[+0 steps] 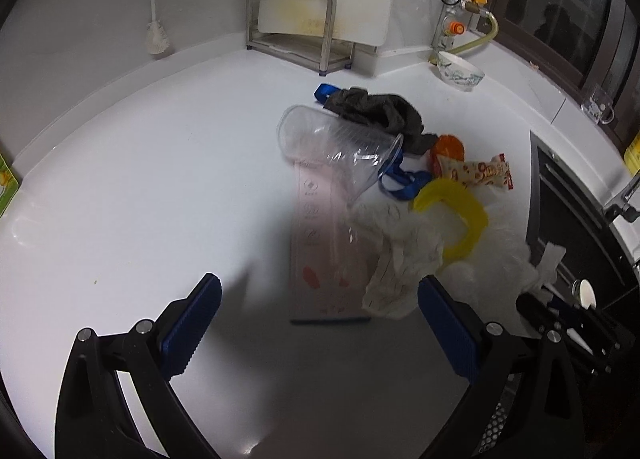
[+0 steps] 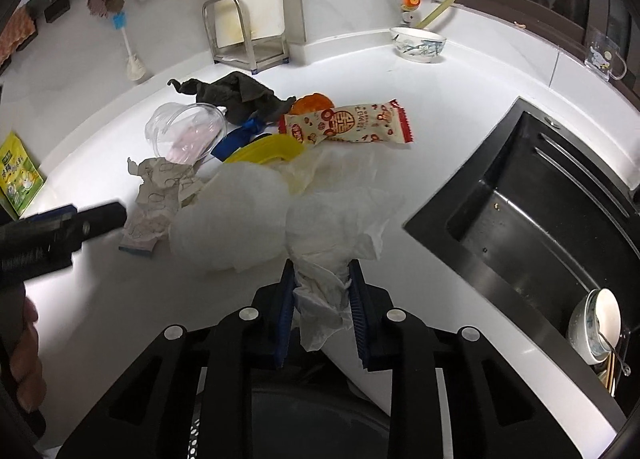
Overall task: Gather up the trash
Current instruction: 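Grasp a white tissue with the right tool while the left tool grasps a patterned tissue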
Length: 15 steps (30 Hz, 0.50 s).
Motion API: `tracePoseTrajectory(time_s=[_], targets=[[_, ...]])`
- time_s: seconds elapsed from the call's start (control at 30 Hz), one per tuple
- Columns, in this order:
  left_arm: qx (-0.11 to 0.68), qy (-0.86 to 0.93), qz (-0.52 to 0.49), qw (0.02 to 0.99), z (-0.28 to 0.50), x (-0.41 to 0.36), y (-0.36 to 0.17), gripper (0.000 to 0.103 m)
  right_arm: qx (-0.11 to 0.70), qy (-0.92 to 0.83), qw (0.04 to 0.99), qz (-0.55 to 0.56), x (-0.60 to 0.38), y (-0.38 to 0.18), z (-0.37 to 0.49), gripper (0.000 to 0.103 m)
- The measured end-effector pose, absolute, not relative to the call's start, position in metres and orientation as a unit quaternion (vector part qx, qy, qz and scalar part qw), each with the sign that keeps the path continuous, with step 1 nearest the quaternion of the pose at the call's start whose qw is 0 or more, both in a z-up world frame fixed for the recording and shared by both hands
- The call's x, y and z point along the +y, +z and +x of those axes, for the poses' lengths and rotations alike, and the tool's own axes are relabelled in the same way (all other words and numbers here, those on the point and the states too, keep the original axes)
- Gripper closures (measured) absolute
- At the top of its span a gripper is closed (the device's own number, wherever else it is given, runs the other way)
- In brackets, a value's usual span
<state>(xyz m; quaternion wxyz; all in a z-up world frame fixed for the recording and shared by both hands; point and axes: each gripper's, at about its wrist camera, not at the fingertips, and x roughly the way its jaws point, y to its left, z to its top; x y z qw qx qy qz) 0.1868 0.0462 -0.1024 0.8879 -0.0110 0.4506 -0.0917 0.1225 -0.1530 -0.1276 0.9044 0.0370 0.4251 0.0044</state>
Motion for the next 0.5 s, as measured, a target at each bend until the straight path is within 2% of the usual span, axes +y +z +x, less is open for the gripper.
tracePoseTrajectory(time_s=[0.5], targets=[[0.449,-0.082,0.012,0.889,0.22,0.007,-0.121,0.007,0.427,-0.008,0.902,0.06,-0.163,-0.129,0.111,0.078]])
